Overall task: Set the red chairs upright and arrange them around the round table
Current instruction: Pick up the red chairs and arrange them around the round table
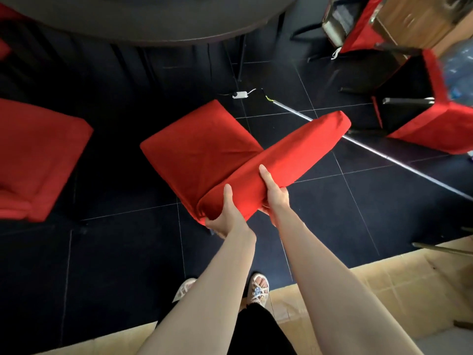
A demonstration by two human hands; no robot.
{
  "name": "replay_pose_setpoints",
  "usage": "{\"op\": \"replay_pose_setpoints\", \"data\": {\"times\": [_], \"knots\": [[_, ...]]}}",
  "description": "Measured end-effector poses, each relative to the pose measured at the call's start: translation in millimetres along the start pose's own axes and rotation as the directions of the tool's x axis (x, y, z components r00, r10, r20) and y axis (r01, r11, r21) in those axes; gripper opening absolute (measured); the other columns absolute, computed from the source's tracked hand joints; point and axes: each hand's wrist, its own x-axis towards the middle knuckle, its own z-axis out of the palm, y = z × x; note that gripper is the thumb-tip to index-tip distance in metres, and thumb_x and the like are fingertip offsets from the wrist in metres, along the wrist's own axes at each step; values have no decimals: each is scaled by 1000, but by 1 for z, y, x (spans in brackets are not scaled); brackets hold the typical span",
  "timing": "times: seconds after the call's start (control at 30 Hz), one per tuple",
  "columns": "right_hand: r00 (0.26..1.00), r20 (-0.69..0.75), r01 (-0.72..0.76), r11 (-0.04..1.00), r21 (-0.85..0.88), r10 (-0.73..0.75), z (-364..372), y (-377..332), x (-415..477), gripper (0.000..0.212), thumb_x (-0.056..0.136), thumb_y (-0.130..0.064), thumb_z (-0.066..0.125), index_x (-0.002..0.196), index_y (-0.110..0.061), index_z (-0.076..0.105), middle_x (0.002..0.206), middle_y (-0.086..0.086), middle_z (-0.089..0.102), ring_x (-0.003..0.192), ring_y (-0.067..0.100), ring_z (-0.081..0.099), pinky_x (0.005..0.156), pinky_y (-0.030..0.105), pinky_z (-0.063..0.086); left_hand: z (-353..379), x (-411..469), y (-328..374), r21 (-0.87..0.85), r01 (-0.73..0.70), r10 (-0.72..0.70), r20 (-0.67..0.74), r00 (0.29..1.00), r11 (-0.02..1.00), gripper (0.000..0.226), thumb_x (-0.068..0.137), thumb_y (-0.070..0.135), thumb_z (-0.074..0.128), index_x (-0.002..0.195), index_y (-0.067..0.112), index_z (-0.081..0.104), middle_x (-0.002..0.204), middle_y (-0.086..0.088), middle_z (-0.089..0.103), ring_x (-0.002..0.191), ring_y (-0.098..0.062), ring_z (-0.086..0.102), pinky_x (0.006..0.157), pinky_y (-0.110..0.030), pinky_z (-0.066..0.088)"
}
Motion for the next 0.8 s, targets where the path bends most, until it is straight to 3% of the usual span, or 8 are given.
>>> {"op": "replay_pose_setpoints", "data": {"times": [0.1,0.2,0.33,0.43,0.57,0.67,0.8], "knots": [[1000,16,17,999,-29,-16,-19,-15,10,77,68,-61,79,127,-21,49,112,0,65,95,19,67,64,30,56,9,-10,-13,-106,28,-31,-25,999,994,113,52,58,87,142,18,31,138,-8,50,117,-30,55,104,-45,42],[999,42,33,997,-69,-31,-38,-28,21,81,67,-61,80,129,-22,46,114,1,64,95,21,68,65,31,58,22,-23,-27,-230,44,-46,-5,999,972,110,54,53,90,140,18,31,133,-8,52,96,-23,57,86,-33,46],[994,101,61,986,-156,-46,-52,-36,32,83,65,-63,80,127,-20,45,110,3,66,86,21,71,66,32,59,43,-35,-35,-351,34,-22,37,999,936,101,61,35,92,141,17,33,136,-7,51,112,-25,60,82,-29,52],[988,148,66,980,-189,-38,-56,-36,38,83,68,-64,78,127,-16,43,114,6,66,85,21,72,71,34,61,47,-32,-37,-331,-10,24,38,999,944,93,66,32,90,140,12,36,134,-10,52,104,-23,59,70,-24,54],[983,179,76,979,-192,-41,-58,-36,41,80,72,-63,75,130,-17,42,116,6,65,84,19,71,69,32,60,48,-30,-40,-290,-42,49,15,999,956,93,68,35,88,141,10,37,134,-10,52,105,-25,60,75,-27,56],[982,183,75,976,-203,-37,-58,-36,41,82,74,-62,73,135,-17,40,118,6,64,85,19,71,69,32,59,50,-30,-40,-296,-54,55,-3,998,954,93,68,35,88,141,10,36,132,-10,53,96,-22,57,68,-25,54],[986,162,73,973,-217,-38,-57,-38,37,83,76,-63,71,137,-18,37,123,5,61,91,20,69,70,33,57,49,-27,-41,-297,-63,64,-6,998,953,94,68,34,88,142,13,34,135,-11,51,104,-25,60,57,-23,52]]}}
